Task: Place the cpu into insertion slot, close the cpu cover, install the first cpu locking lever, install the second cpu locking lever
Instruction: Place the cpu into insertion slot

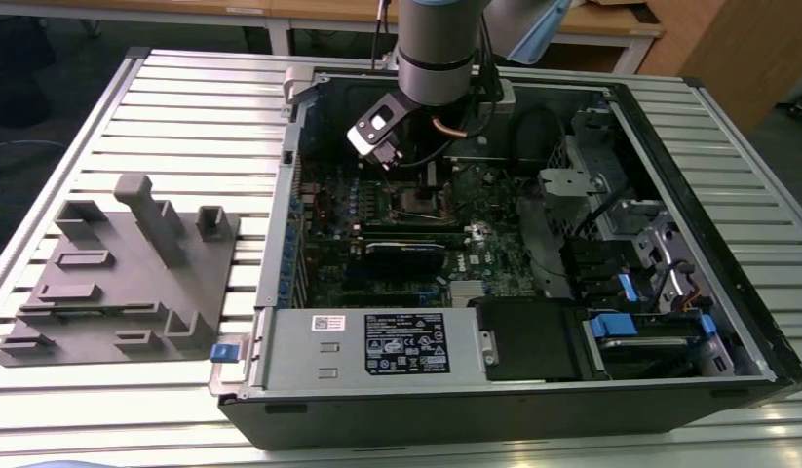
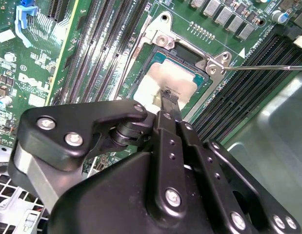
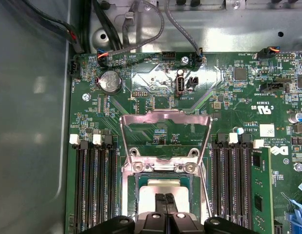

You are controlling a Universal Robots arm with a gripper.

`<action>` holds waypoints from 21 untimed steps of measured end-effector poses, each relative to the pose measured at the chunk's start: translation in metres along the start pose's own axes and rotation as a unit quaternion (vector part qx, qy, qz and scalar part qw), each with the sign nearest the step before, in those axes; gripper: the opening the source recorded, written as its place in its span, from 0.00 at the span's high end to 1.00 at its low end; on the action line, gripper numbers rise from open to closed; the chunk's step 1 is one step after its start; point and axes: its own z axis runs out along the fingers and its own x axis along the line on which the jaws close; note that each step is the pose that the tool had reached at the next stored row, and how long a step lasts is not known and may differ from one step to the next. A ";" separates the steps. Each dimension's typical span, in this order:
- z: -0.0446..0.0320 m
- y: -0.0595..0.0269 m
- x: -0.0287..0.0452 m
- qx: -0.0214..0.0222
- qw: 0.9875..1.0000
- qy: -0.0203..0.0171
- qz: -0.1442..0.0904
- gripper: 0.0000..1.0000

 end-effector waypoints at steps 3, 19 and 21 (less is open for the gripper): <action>-0.0001 0.0000 0.0000 0.000 1.000 0.000 0.000 0.89; 0.0020 -0.0006 0.0001 0.004 1.000 0.001 -0.013 0.89; 0.0034 -0.0009 0.0000 0.004 1.000 0.001 -0.013 0.89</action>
